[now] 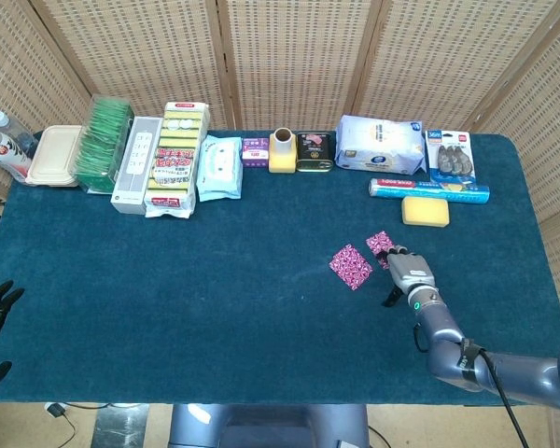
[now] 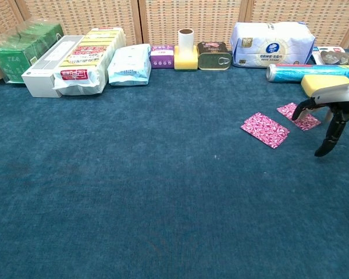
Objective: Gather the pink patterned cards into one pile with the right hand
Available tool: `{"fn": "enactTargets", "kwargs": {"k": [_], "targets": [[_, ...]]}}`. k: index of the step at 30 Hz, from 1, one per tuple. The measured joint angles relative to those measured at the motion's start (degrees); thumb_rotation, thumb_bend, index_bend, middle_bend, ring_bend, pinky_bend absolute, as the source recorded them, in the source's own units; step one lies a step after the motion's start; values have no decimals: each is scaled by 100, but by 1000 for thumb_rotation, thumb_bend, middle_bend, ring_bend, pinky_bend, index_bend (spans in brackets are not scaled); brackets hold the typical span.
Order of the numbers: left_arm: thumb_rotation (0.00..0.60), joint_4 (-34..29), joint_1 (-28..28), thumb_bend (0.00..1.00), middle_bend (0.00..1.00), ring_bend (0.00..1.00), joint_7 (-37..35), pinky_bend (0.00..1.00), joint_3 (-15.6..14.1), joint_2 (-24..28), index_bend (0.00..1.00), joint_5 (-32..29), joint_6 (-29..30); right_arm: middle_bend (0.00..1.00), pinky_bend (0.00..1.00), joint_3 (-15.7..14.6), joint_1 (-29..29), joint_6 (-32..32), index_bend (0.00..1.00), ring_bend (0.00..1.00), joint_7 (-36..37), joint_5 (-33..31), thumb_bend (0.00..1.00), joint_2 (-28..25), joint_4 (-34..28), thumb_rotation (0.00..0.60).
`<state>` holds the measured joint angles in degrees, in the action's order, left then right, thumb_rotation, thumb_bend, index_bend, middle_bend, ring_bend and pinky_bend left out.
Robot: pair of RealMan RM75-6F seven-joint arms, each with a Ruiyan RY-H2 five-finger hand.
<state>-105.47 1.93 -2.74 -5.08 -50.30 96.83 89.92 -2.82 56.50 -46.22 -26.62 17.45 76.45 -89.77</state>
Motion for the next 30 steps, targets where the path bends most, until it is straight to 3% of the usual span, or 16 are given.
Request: {"fn": "enactTargets", "kwargs": {"k": [8,17,30], "targets": [[600,-4,5,74,0,0,6,39,1,-1,0,-1,12,126,158,135,-18,-448,146,11,-136,-48,0,-99,-246,600],[600,-12,0,75,0,0,33,39,-8,-6,0,7,-10,141,158,333,-148,-59,146,19,179,832,0,-299,-1116,600],[600,21,1,75,0,0,-52,40,-10,15,0,24,16,152,165,326,40,-138,147,26,-15,550,0,157,-789,600]]}}
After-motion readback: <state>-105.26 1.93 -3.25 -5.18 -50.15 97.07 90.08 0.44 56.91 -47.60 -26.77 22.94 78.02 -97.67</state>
